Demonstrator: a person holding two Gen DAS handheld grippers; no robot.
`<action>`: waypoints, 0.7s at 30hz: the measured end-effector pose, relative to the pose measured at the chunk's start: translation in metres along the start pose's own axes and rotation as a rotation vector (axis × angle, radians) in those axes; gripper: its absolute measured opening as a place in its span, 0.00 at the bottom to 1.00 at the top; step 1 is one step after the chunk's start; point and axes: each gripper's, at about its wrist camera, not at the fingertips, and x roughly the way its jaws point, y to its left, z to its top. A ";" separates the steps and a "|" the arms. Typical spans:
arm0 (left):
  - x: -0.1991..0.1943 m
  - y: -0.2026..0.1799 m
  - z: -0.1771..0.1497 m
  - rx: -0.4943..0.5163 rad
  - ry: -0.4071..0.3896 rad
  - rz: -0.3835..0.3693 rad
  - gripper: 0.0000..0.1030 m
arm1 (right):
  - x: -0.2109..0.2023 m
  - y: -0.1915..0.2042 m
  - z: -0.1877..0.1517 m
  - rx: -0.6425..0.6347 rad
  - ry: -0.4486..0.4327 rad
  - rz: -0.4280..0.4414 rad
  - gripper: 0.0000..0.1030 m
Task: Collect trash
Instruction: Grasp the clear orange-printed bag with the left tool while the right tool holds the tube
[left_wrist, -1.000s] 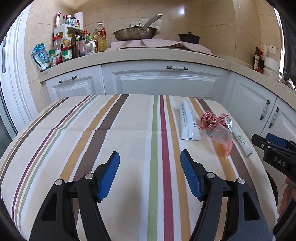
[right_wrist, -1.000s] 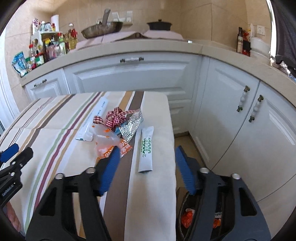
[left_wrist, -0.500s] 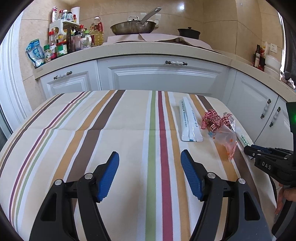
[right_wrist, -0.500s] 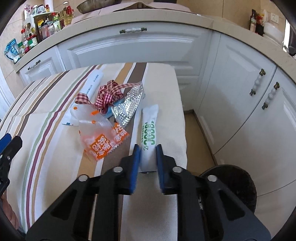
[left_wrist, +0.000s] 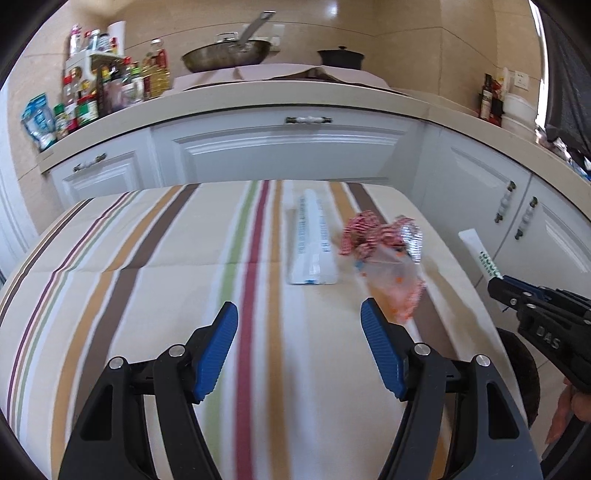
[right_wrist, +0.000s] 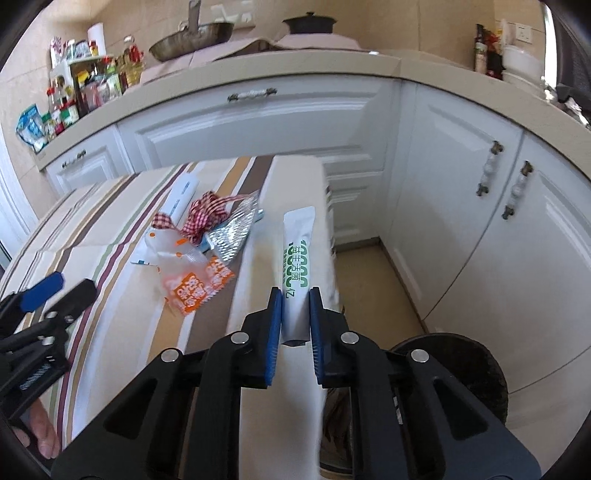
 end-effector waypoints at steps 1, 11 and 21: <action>0.002 -0.006 0.001 0.008 0.000 -0.005 0.65 | -0.004 -0.003 0.000 0.003 -0.012 -0.005 0.14; 0.023 -0.042 0.009 0.040 0.031 -0.019 0.65 | -0.050 -0.057 -0.016 0.072 -0.117 -0.054 0.15; 0.039 -0.061 0.014 0.046 0.084 -0.052 0.38 | -0.057 -0.090 -0.035 0.133 -0.128 -0.080 0.15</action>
